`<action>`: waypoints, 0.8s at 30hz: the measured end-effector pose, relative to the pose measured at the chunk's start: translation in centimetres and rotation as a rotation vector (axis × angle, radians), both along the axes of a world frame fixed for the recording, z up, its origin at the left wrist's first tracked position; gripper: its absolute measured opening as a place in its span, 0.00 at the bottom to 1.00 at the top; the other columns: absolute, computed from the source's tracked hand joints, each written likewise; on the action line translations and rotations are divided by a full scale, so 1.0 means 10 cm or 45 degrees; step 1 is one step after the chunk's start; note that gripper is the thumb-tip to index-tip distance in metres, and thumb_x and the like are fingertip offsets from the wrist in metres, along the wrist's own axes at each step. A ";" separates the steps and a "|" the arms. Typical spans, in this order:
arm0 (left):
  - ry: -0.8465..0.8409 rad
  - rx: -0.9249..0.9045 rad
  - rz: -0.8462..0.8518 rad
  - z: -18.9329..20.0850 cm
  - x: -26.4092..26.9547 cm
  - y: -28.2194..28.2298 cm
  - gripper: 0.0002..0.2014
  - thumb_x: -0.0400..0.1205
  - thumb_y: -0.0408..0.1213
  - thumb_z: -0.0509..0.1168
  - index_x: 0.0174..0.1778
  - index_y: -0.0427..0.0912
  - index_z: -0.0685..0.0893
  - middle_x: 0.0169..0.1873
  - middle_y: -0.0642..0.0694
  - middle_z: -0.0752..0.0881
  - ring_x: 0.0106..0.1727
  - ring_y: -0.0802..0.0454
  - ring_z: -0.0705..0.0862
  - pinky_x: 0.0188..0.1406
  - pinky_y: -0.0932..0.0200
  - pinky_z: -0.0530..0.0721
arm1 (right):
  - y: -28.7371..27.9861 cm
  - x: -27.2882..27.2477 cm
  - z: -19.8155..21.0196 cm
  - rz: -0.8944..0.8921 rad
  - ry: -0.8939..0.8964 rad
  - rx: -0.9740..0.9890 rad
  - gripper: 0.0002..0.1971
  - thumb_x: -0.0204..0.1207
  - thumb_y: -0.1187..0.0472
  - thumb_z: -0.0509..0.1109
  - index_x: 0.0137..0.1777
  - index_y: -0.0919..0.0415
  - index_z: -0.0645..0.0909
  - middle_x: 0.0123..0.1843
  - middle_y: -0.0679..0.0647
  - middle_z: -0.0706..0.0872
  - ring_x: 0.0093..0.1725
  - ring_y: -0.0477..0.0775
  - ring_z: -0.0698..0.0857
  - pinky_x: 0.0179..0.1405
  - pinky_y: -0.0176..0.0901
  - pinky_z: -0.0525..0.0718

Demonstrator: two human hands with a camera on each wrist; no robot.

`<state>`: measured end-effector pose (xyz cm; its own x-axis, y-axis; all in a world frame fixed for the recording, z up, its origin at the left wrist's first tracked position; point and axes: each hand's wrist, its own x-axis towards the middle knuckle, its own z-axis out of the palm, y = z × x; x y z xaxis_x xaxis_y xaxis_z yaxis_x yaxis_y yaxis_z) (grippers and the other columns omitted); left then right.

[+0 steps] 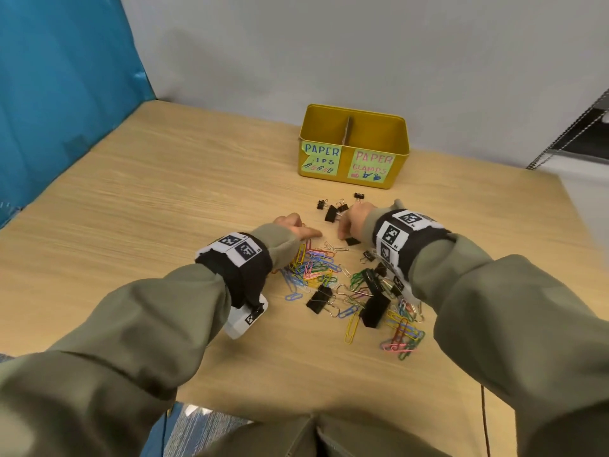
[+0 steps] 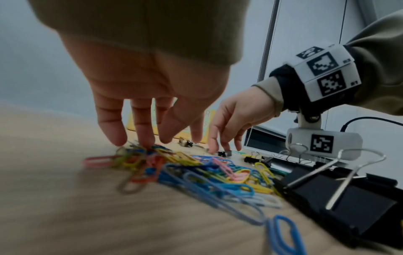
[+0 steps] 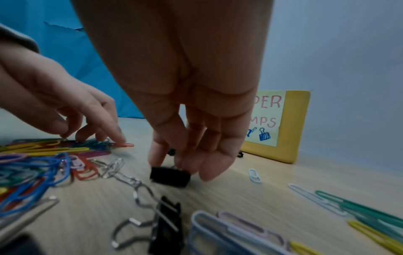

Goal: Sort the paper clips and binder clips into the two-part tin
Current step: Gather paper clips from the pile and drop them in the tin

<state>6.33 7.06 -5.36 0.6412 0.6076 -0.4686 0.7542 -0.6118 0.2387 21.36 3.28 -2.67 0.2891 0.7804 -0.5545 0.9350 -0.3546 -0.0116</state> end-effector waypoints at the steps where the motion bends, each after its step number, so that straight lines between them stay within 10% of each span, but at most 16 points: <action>1: 0.039 -0.028 -0.041 0.05 0.03 -0.04 0.25 0.85 0.36 0.57 0.79 0.57 0.64 0.76 0.41 0.65 0.77 0.39 0.63 0.78 0.46 0.65 | -0.02 0.00 -0.02 0.013 -0.037 0.005 0.21 0.79 0.71 0.58 0.61 0.49 0.84 0.70 0.50 0.80 0.72 0.55 0.76 0.78 0.68 0.58; 6: -0.070 -0.024 -0.045 0.17 -0.07 -0.05 0.29 0.83 0.41 0.61 0.80 0.59 0.61 0.74 0.41 0.68 0.74 0.42 0.67 0.75 0.47 0.71 | -0.10 -0.02 0.05 0.004 -0.033 0.141 0.19 0.80 0.67 0.56 0.62 0.46 0.81 0.69 0.52 0.76 0.71 0.56 0.75 0.75 0.70 0.59; 9: -0.035 -0.057 0.031 0.16 -0.29 0.02 0.47 0.68 0.58 0.73 0.81 0.57 0.56 0.71 0.40 0.69 0.71 0.41 0.71 0.70 0.45 0.75 | -0.16 -0.14 0.06 0.136 0.116 0.004 0.21 0.81 0.68 0.55 0.68 0.51 0.79 0.60 0.49 0.82 0.48 0.45 0.81 0.54 0.39 0.81; 13: 0.139 -0.052 -0.062 0.14 -0.34 -0.03 0.54 0.60 0.63 0.76 0.80 0.53 0.59 0.70 0.41 0.71 0.69 0.41 0.75 0.69 0.47 0.76 | -0.11 -0.41 0.00 0.349 0.118 -0.117 0.26 0.77 0.72 0.57 0.71 0.50 0.76 0.73 0.52 0.78 0.68 0.55 0.79 0.69 0.53 0.78; 16: 0.088 -0.042 -0.054 0.08 -0.40 -0.09 0.50 0.58 0.60 0.78 0.76 0.53 0.65 0.68 0.44 0.72 0.69 0.44 0.74 0.70 0.48 0.76 | -0.11 -0.43 0.00 0.304 0.110 -0.071 0.22 0.76 0.58 0.66 0.71 0.50 0.75 0.70 0.52 0.78 0.68 0.56 0.78 0.71 0.55 0.75; 19: 0.106 0.022 0.005 0.04 -0.43 -0.14 0.52 0.59 0.52 0.81 0.77 0.52 0.62 0.67 0.44 0.70 0.69 0.44 0.70 0.70 0.46 0.74 | -0.18 -0.41 -0.06 0.318 -0.029 -0.079 0.44 0.61 0.39 0.77 0.77 0.48 0.64 0.71 0.55 0.72 0.68 0.61 0.77 0.72 0.65 0.70; 24: -0.056 -0.108 0.169 -0.01 -0.31 -0.17 0.33 0.74 0.36 0.73 0.74 0.42 0.69 0.67 0.40 0.75 0.69 0.40 0.76 0.68 0.53 0.74 | -0.16 -0.60 -0.20 0.360 0.040 0.029 0.41 0.61 0.47 0.80 0.73 0.54 0.67 0.67 0.59 0.72 0.61 0.63 0.81 0.59 0.55 0.84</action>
